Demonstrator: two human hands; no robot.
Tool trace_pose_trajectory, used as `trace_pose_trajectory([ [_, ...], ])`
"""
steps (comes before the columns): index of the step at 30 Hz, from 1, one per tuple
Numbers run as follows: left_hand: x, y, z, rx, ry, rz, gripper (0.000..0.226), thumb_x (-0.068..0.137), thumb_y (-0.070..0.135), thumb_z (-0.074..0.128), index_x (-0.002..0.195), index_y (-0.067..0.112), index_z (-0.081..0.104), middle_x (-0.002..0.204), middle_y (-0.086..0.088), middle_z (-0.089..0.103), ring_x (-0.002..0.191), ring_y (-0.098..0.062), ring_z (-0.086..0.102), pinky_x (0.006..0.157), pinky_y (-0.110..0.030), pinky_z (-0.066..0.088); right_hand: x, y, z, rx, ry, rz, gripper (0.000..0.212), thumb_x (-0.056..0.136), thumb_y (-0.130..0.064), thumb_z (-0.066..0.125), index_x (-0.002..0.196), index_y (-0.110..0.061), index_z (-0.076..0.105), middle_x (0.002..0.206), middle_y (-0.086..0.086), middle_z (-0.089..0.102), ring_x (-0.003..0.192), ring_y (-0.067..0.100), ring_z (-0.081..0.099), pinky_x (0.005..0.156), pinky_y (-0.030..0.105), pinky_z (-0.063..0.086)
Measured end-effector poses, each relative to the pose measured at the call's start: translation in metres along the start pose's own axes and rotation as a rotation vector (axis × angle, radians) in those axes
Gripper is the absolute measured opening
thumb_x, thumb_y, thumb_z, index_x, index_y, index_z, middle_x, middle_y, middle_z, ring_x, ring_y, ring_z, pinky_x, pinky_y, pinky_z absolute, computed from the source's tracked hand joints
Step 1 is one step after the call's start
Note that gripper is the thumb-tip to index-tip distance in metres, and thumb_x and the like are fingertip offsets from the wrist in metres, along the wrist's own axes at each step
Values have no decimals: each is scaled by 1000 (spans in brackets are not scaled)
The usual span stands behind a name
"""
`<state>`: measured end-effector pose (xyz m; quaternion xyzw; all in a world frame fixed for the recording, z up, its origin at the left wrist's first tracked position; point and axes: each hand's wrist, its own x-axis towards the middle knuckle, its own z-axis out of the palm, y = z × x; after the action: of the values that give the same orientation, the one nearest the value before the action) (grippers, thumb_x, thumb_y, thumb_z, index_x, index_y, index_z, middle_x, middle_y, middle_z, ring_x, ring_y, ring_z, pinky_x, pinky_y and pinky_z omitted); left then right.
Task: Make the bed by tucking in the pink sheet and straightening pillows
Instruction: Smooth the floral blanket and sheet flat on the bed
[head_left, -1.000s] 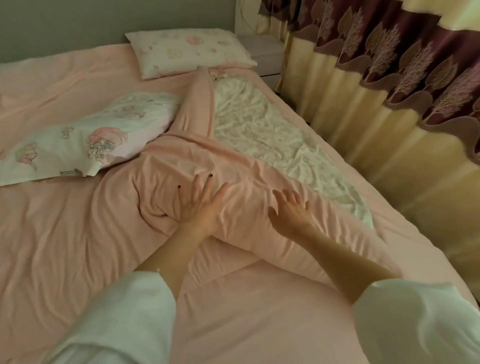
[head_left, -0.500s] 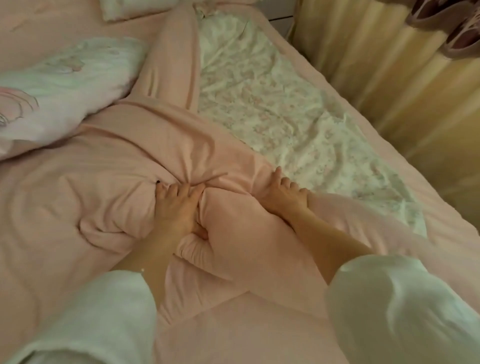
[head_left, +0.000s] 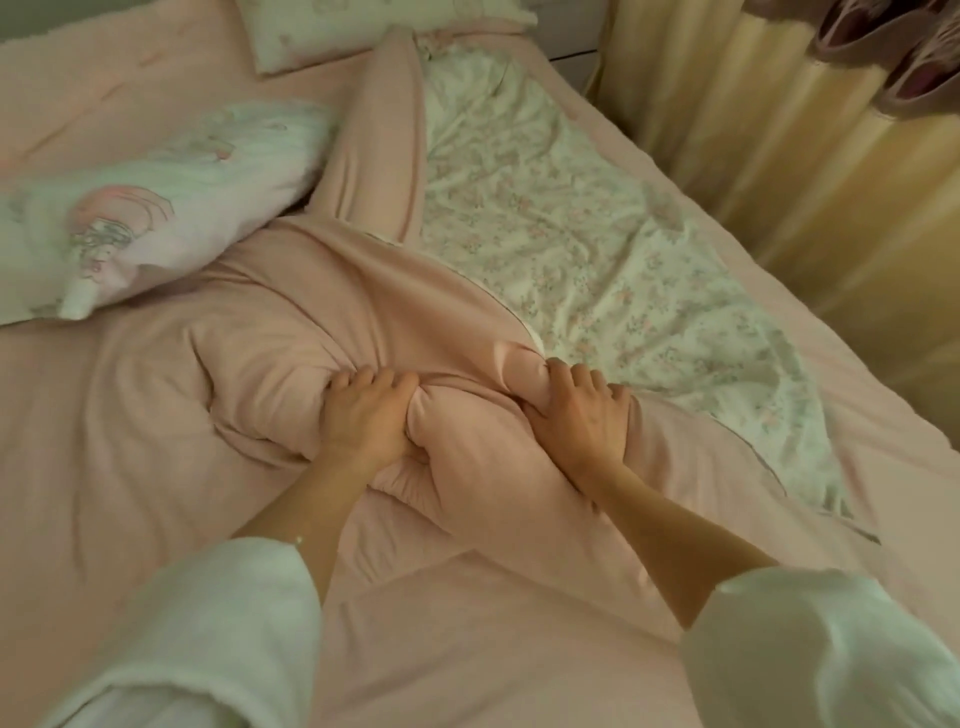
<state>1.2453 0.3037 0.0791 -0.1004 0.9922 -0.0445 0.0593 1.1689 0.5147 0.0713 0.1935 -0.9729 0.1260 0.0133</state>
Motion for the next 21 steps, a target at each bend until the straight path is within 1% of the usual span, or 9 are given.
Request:
trace_pose_trajectory([
  [2, -28, 0, -12, 21, 51, 26, 48, 64, 42, 66, 104, 17, 59, 101, -6, 66, 98, -29, 58, 86, -39, 38, -30, -4, -16, 57, -9, -4, 47, 84, -50, 50, 118, -18, 52, 104, 3, 62, 99, 27, 57, 83, 42, 37],
  [3, -43, 0, -18, 28, 60, 25, 43, 62, 37, 65, 100, 17, 60, 97, -5, 67, 95, -29, 59, 85, -38, 39, -45, -7, -23, 76, -24, -1, 46, 83, -50, 49, 116, -18, 52, 103, 2, 62, 99, 26, 57, 83, 41, 37],
  [7, -119, 4, -34, 44, 65, 39, 42, 59, 37, 70, 96, 19, 64, 92, -2, 70, 87, -28, 63, 81, -35, 42, -125, -18, -49, 163, -96, -23, 53, 72, -57, 32, 103, -19, 52, 93, -3, 65, 86, 23, 63, 80, 37, 41],
  [10, -175, 15, -35, 5, 65, 36, 34, 58, 35, 68, 89, 21, 66, 82, -1, 71, 79, -27, 65, 73, -32, 45, -185, -19, -57, 190, -147, -9, 45, 71, -53, 35, 96, -20, 52, 88, -4, 66, 80, 24, 63, 77, 36, 41],
  [12, -220, 31, -33, 6, 24, 21, 34, 51, 39, 71, 80, 21, 66, 73, -1, 70, 69, -25, 66, 66, -30, 46, -228, -13, -64, 176, -166, -50, 43, 72, -52, 39, 97, -19, 53, 86, -2, 66, 78, 27, 64, 75, 35, 41],
  [15, -278, 62, -26, -22, -15, 4, 45, 36, 49, 74, 70, 20, 65, 62, -1, 68, 60, -24, 65, 58, -29, 48, -273, 8, -78, 136, -322, -83, 45, 80, -47, 48, 116, -20, 51, 101, 2, 67, 90, 29, 64, 80, 34, 42],
  [18, -326, 101, -24, -63, 6, -31, 43, 33, 44, 77, 65, 19, 62, 56, -1, 65, 53, -23, 64, 52, -27, 46, -297, 34, -95, 55, -566, -115, 69, 83, -49, 49, 142, -23, 27, 110, 6, 66, 98, 31, 62, 82, 35, 46],
  [20, -361, 139, -19, -126, -17, -43, 41, 32, 42, 76, 62, 19, 61, 53, -1, 64, 48, -22, 62, 49, -25, 44, -318, 54, -100, -48, -676, -158, 80, 82, -52, 47, 148, -27, 9, 111, 8, 66, 99, 31, 62, 81, 35, 47],
  [21, -380, 161, -13, -152, -69, -39, 41, 29, 41, 76, 60, 20, 60, 51, 0, 62, 46, -21, 61, 46, -24, 43, -331, 67, -101, -98, -716, -178, 81, 82, -53, 47, 149, -29, 7, 112, 8, 65, 99, 31, 62, 81, 36, 47],
])
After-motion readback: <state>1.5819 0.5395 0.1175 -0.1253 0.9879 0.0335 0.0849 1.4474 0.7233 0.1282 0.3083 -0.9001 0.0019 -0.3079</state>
